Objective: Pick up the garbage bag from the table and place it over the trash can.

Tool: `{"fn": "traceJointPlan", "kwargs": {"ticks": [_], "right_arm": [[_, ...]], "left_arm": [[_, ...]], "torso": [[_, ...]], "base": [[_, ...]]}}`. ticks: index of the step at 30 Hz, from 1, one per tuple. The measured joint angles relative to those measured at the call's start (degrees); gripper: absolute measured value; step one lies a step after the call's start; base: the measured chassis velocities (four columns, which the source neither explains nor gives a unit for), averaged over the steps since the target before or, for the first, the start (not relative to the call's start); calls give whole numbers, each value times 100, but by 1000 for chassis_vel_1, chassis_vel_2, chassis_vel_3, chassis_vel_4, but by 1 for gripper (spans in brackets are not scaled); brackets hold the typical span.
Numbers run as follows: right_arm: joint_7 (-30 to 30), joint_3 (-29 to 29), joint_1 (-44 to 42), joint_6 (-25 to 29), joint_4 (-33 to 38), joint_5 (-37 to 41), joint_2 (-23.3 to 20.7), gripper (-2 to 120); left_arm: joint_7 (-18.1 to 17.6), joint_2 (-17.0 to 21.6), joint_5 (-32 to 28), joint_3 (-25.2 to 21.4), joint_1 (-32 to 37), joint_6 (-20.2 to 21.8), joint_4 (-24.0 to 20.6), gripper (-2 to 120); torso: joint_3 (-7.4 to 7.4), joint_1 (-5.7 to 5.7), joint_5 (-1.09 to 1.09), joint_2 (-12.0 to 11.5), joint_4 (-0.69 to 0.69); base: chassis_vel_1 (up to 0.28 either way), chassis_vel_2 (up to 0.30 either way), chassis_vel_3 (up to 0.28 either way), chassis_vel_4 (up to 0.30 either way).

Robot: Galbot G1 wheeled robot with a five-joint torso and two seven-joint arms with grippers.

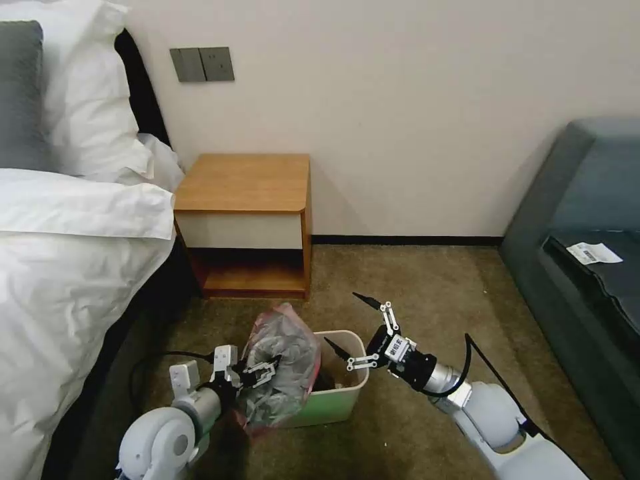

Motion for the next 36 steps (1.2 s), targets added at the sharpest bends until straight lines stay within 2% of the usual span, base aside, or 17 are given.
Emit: {"fn": "traceJointPlan", "kwargs": {"ticks": [10,13,15,17,18,20,25,36], "right_arm": [[-3,41,-15,4,49,20,-38,100],[-3,50,-28,4,65,22,-40,100],[-3,52,-30,4,67,23,-39,100],[-3,54,-35,4,68,24,-37,100],[-3,54,-35,4,68,24,-37,100],[-3,58,-44,4,92,25,-40,100],[3,59,-44,4,102,26,-38,100],[22,40,-18,-1,106,26,-25,100]], "left_arm": [[66,5,83,144,-31,-32,134,57],[71,-13,82,195,-31,-40,151,44],[71,-20,82,202,-30,-45,155,41],[72,-39,85,219,-21,-59,171,31],[72,-39,85,219,-21,-59,171,31],[73,-74,101,224,17,-93,171,20],[71,-121,165,201,88,-206,170,13],[-32,-295,255,53,266,-423,1,13]], "torso": [[-2,-1,6,1,3],[-2,-1,4,2,2],[-2,-1,4,1,2],[-2,-1,4,3,2],[-2,-1,4,3,2],[-2,-1,4,3,1],[-2,-1,4,4,0],[2,0,-5,1,-1]], "base": [[0,0,0,0],[0,0,0,0],[0,0,0,0],[0,0,0,0],[0,0,0,0],[0,0,0,0],[0,0,0,0],[0,0,0,0]]}}
